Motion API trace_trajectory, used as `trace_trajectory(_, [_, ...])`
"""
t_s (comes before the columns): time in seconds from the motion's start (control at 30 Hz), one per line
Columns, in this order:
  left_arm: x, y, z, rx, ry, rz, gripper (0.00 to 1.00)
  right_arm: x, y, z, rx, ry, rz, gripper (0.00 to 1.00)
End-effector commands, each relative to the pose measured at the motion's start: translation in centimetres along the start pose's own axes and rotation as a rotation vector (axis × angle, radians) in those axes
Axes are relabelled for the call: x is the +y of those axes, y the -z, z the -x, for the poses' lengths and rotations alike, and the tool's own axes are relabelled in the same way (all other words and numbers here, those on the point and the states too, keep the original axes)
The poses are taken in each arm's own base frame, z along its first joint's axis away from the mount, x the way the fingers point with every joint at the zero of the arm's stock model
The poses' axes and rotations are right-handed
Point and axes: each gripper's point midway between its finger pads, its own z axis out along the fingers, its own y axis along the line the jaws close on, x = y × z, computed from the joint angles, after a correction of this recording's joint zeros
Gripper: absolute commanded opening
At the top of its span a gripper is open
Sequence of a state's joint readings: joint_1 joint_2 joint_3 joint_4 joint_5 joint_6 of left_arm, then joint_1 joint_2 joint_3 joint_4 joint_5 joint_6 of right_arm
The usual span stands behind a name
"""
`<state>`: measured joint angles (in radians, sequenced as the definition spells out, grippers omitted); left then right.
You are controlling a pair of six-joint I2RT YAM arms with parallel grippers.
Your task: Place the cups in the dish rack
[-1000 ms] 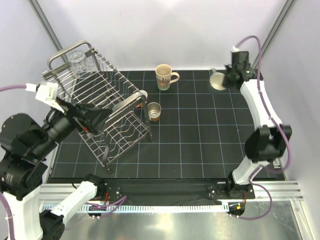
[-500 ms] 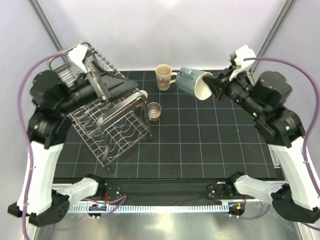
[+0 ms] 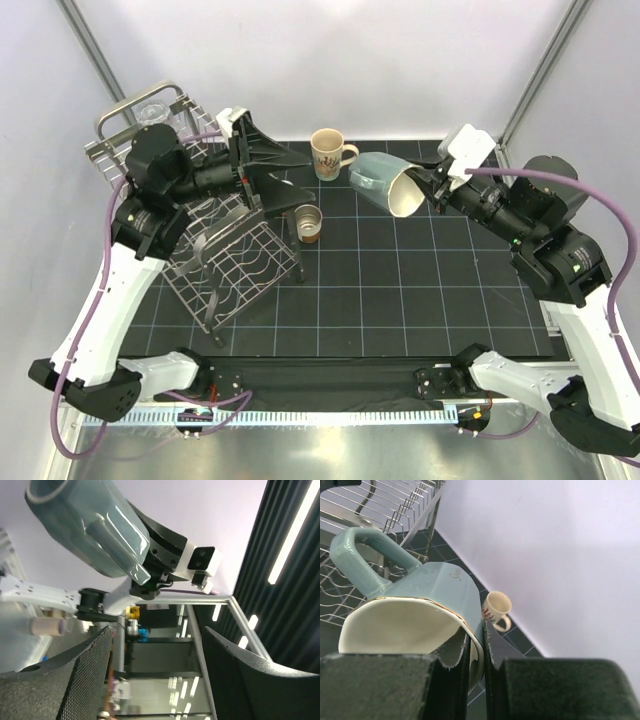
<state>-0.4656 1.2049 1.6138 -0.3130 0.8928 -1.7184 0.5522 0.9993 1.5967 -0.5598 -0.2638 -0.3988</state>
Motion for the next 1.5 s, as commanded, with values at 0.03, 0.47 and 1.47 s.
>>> trace_trajectory(0.03, [-0.9, 0.1, -1.8, 0.050, 0.163, -0.025, 0.71, -2.6, 1.2, 7.6, -0.274, 0.267, -0.099, 0.04])
trace_trajectory(0.47, [-1.2, -4.7, -2.1, 0.022, 0.281, -0.006, 0.61, 0.3, 0.7, 12.1, -0.491, 0.454, 0.028, 0.04])
trace_trajectory(1.47, [-0.6, -6.5, -6.3, 0.148, 0.242, 0.064, 0.43, 2.8, 1.7, 12.6, -0.587, 0.436, 0.124, 0.04])
